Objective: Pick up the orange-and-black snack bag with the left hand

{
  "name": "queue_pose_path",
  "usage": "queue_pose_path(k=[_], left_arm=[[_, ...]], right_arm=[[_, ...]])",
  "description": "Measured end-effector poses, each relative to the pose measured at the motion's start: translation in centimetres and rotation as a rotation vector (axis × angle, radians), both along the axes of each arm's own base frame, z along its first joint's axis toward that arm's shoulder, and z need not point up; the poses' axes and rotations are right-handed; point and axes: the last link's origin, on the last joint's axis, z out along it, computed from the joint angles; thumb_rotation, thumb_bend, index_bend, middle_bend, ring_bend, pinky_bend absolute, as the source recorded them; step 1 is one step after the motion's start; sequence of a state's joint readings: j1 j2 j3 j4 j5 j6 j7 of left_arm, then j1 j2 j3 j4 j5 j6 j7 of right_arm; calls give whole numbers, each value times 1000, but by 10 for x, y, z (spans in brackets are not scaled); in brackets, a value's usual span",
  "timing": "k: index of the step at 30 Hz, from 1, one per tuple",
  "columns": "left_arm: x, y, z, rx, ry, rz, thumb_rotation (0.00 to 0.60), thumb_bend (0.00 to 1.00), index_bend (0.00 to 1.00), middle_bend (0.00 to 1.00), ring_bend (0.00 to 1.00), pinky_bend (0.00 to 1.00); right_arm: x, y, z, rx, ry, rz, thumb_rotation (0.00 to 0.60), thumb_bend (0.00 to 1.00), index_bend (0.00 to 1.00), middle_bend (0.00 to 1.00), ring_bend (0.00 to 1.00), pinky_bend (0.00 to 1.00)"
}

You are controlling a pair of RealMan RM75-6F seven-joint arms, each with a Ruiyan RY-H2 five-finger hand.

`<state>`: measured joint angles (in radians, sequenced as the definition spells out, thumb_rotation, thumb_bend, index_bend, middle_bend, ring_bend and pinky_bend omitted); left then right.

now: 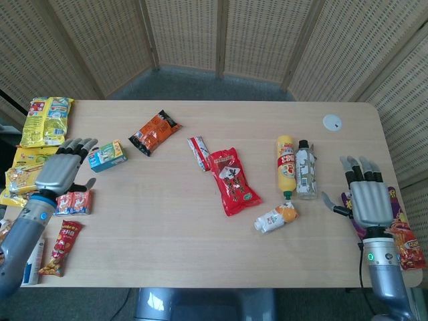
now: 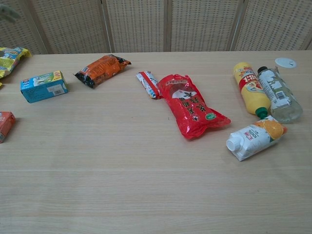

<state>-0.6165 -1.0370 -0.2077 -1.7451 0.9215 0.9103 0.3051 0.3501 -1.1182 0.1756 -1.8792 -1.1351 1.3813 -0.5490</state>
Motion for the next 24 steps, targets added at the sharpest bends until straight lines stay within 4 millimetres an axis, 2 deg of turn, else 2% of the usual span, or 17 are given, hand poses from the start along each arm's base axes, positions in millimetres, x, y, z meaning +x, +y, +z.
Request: queue_pose_path(k=[4, 7, 10, 16, 24], left_arm=[[0, 25, -20, -23, 15, 13, 350, 379, 0, 0, 0, 0], [1, 44, -37, -44, 16, 30, 287, 371, 0, 0, 0, 0], [4, 62, -54, -63, 15, 38, 248, 369, 0, 0, 0, 0], [11, 89, -83, -91, 8, 46, 212, 367, 0, 0, 0, 0], [19, 114, -115, -116, -30, 64, 205, 369, 0, 0, 0, 0]], right_arm=[[-4, 2, 1, 1, 1, -16, 145, 323, 0, 62, 0, 35], [-5, 3, 2, 2, 1, -24, 144, 323, 0, 62, 0, 34], [-5, 4, 5, -3, 2, -26, 146, 323, 0, 62, 0, 34], [-6, 4, 9, -8, -6, -37, 150, 323, 0, 62, 0, 34], [-8, 7, 15, -22, -16, -51, 145, 324, 0, 62, 0, 34]])
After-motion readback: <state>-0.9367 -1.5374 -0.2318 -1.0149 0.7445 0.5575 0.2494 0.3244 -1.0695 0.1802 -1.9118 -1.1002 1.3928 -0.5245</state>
